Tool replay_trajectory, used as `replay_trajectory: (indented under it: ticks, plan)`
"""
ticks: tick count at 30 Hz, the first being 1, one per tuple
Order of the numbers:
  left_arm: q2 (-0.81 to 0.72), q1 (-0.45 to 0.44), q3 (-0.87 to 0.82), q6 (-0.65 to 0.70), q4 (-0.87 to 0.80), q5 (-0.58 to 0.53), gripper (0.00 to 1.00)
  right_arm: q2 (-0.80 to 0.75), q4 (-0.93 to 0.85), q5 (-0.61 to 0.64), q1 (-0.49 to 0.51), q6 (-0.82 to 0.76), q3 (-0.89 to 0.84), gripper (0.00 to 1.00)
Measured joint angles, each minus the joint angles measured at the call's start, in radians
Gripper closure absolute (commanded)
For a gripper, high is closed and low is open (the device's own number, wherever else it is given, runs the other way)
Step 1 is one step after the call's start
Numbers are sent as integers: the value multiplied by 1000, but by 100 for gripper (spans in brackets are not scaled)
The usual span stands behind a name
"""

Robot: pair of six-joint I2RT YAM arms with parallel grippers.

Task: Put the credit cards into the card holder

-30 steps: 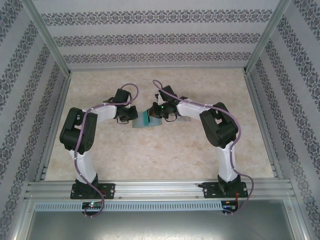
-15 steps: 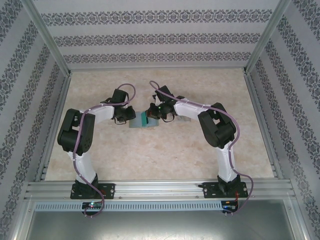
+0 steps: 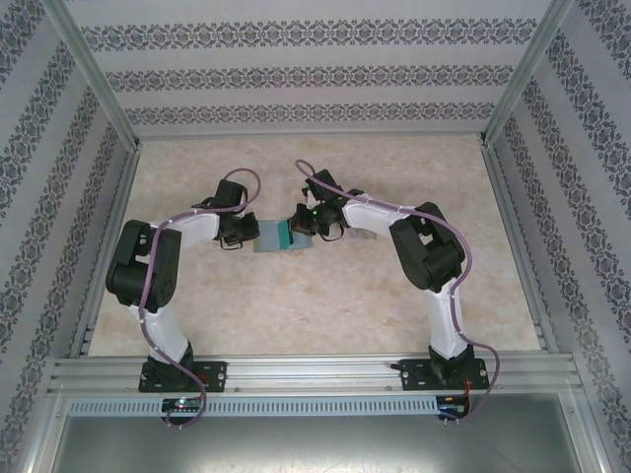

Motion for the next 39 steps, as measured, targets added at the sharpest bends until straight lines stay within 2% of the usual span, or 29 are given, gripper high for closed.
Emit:
replay_trajectory:
  ticks: [2,4,16,39]
  plan:
    - [2,0,-1,-3,0,0,94,3,8,0,0,7,0,100]
    - [7,0,0,-3,1,0,96,3,20,0,0,15,-1,100]
    - [13,0,3,-2,1,0,95,4,117,-4,5,85,-24,100]
    - [21,0,16,-2,-7,-1,95,6,147,-28,11,109,-61,100]
